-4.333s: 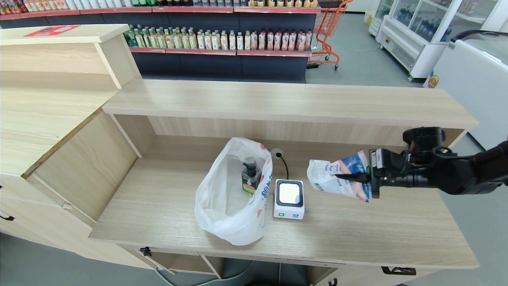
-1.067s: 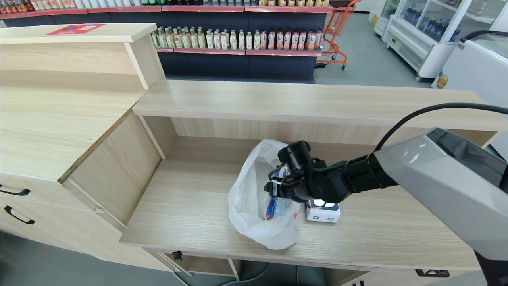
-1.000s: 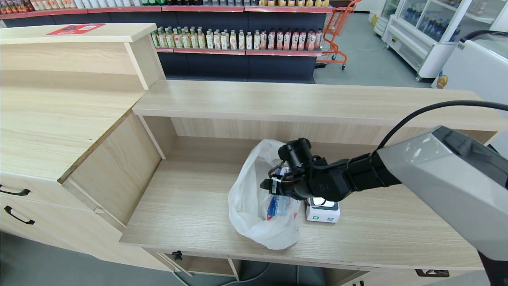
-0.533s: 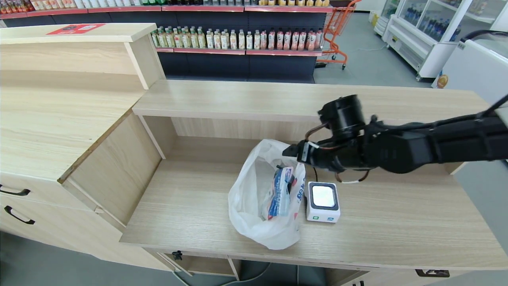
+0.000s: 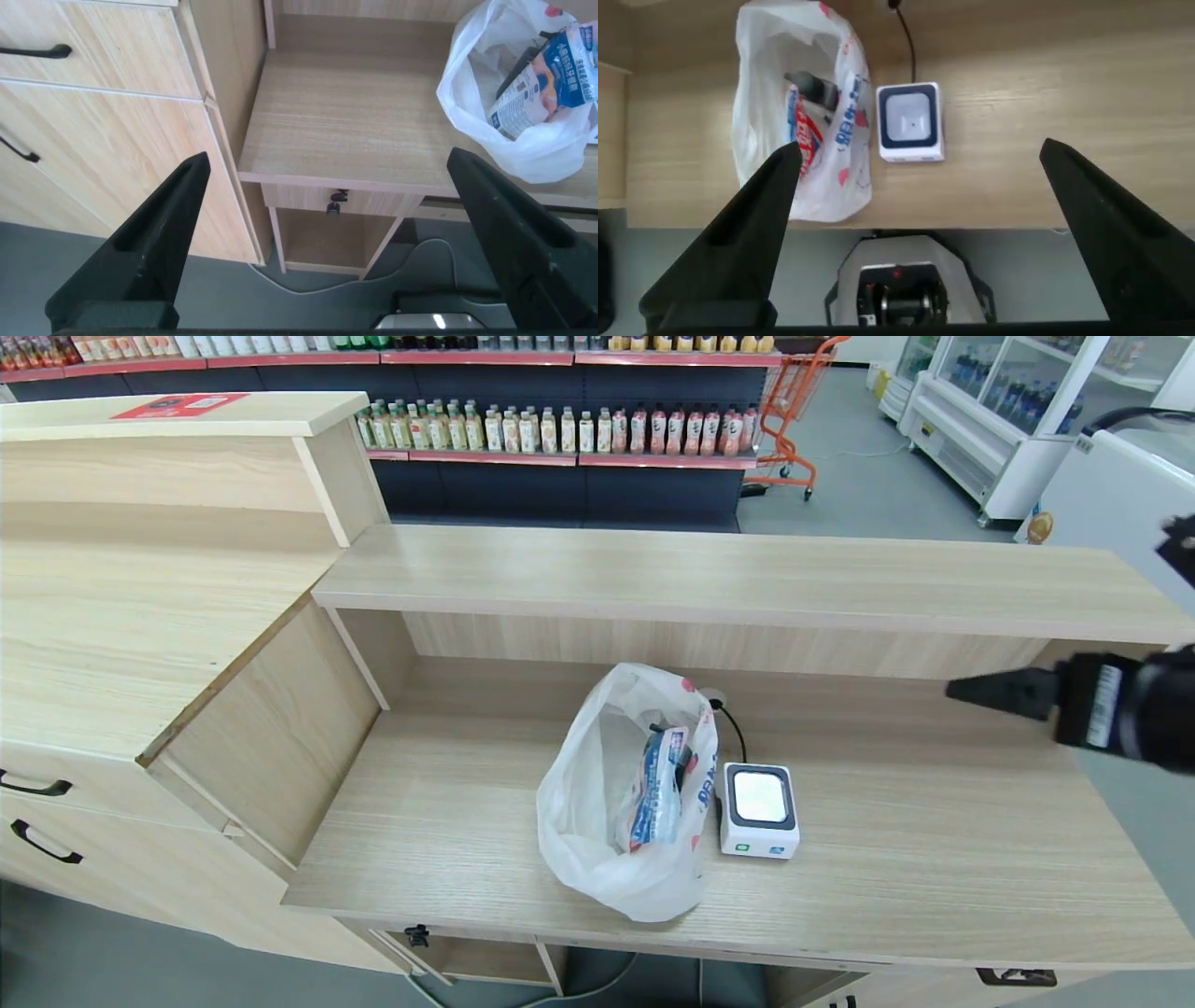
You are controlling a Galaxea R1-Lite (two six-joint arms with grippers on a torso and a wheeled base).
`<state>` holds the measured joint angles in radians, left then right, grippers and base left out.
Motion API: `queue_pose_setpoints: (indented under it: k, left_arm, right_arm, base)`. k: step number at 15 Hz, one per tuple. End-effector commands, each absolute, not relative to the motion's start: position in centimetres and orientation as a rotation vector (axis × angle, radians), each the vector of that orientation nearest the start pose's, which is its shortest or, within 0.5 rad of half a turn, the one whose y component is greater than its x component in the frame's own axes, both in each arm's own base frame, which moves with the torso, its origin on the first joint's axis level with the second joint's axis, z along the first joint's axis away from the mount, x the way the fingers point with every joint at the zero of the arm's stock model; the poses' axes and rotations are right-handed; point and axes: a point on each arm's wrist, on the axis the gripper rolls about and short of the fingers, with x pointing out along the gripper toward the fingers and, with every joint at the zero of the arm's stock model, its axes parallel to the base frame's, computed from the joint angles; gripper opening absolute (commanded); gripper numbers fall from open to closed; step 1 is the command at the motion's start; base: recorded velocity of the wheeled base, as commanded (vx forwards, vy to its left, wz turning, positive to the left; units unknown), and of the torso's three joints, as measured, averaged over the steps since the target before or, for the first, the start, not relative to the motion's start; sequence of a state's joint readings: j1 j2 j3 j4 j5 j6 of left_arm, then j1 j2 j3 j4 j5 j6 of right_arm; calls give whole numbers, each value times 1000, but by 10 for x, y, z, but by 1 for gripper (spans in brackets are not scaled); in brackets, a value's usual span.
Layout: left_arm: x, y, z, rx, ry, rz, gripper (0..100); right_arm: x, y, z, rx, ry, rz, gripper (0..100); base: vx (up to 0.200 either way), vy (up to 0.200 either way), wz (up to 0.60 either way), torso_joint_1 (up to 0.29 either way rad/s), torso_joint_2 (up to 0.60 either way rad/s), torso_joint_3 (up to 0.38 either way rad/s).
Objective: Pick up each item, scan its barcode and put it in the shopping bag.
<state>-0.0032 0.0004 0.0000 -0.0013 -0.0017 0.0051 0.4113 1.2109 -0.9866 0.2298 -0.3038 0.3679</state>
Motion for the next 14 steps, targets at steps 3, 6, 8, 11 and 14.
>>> queue_pose_setpoints:
  k: [3, 6, 8, 11, 14]
  left_arm:
    - [-23, 0, 76, 5, -2, -5, 100]
    - [-23, 0, 76, 6, -2, -5, 100]
    - [-23, 0, 76, 5, -2, -5, 100]
    - [-23, 0, 76, 5, -2, -5, 100]
    - [-23, 0, 76, 5, -2, -5, 100]
  right_arm:
    - [71, 19, 223, 239, 292, 56, 100]
    - [40, 9, 172, 184, 156, 324, 100]
    - [10, 11, 126, 97, 63, 476, 100]
    - [-13, 14, 89, 42, 62, 594, 100]
    - [-25, 15, 83, 26, -10, 723, 100]
  base:
    - [0, 0, 0, 0, 0, 0]
    - [0, 0, 0, 0, 0, 0]
    - [0, 0, 0, 0, 0, 0]
    - [0, 0, 0, 0, 0, 0]
    - [0, 0, 0, 0, 0, 0]
